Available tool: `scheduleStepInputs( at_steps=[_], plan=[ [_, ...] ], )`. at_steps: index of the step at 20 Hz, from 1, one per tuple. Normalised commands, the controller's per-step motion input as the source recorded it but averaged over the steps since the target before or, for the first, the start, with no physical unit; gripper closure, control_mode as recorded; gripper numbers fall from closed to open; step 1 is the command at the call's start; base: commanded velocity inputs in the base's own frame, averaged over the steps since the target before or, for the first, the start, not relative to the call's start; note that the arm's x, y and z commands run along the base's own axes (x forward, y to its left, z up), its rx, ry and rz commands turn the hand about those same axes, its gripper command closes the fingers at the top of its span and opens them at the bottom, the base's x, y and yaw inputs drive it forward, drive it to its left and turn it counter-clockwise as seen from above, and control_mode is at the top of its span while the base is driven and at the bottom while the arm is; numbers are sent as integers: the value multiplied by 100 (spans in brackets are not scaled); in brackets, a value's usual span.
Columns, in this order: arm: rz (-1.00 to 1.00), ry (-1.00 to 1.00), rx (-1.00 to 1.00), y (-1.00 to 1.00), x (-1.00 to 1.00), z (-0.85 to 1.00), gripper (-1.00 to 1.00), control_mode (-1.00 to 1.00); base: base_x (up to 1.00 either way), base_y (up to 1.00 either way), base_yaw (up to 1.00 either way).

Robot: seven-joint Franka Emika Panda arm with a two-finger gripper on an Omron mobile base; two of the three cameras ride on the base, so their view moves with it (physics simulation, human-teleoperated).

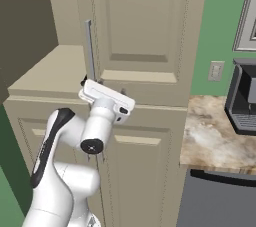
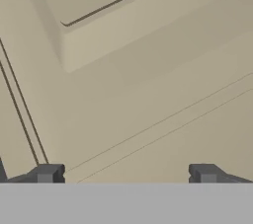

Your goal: Pick up the dish brush and bar soap from the sink, and place them back in the cabinet, and close the cabinet doors.

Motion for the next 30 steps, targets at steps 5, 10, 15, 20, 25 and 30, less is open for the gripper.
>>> scheduleStepInputs(
  at_steps=[5, 10, 15, 20, 25, 30],
  plan=[
    [0, 0, 0, 0, -18, 1, -100, -100, 0, 0, 0],
    [0, 0, 0, 0, -21, 13, -100, -100, 0, 0, 0],
    [-3, 2, 0, 0, -22, 26, -100, -100, 0, 0, 0],
    [-6, 7, 0, 0, -30, 28, -100, -100, 0, 0, 0],
    [-6, 9, 0, 0, -33, 29, -100, -100, 0, 0, 0],
    [-4, 9, 0, 0, -28, 25, -100, -100, 0, 0, 0]
  ],
)
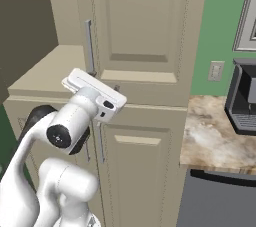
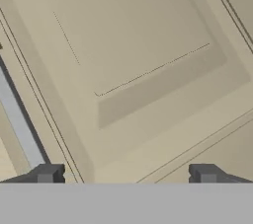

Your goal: Pick up the dish brush and bar soap from the sink, and place them back in the cabinet, and close the cabinet doors.

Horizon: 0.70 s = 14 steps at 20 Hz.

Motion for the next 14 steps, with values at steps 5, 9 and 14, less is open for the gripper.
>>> scheduleStepInputs(
  at_steps=[5, 9, 14],
  plan=[
    [-3, 8, 0, 0, -24, 18, -100, -100, 0, 0, 0],
    [-1, 8, -1, 0, -19, 12, -100, -100, 0, 0, 0],
    [0, 4, -6, 0, -20, 4, -100, -100, 0, 0, 0]
  ],
)
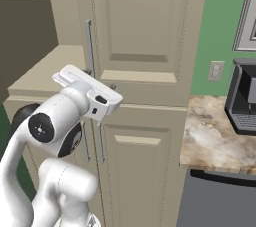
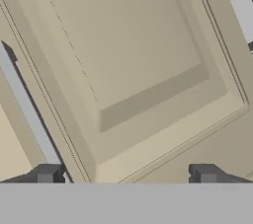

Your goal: Pick up the dish brush and bar soap from the sink, and place them back in the cabinet, and close the cabinet doors.

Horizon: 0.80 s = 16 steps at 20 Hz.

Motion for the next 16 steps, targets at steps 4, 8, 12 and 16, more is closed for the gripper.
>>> scheduleStepInputs(
  at_steps=[4, 8, 12, 16],
  plan=[
    [0, 1, -6, 0, -18, 0, -100, -100, 0, 0, 0],
    [0, 0, -6, 0, -20, 0, -100, -100, 0, 0, 0],
    [0, 0, -8, 1, -25, 0, -100, -100, 0, 0, 0],
    [0, -2, -10, 3, -27, -3, -100, -100, 0, 0, 0]
  ],
)
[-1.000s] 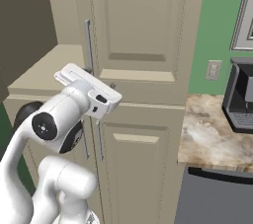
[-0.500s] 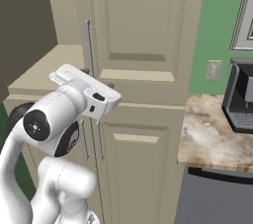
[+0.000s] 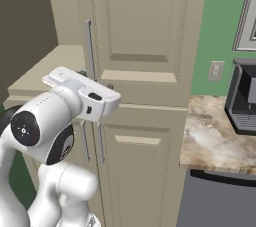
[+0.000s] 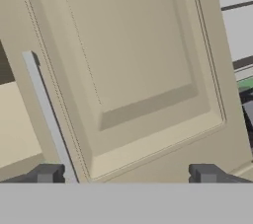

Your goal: Pick up the dish brush and bar soap from the sink, and place them back in the cabinet, and close the cabinet doors.

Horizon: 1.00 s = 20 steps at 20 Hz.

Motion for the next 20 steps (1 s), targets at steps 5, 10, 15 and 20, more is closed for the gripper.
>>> scheduleStepInputs(
  at_steps=[5, 10, 15, 20],
  plan=[
    [0, -6, -10, 13, -30, -1, -100, -100, 0, 0, 0],
    [0, -4, -8, 28, -18, 0, -100, -100, 0, 0, 0],
    [0, -5, -6, 33, -21, -2, -100, -100, 0, 0, 0],
    [0, -6, -4, 30, -30, -3, -100, -100, 0, 0, 0]
  ],
)
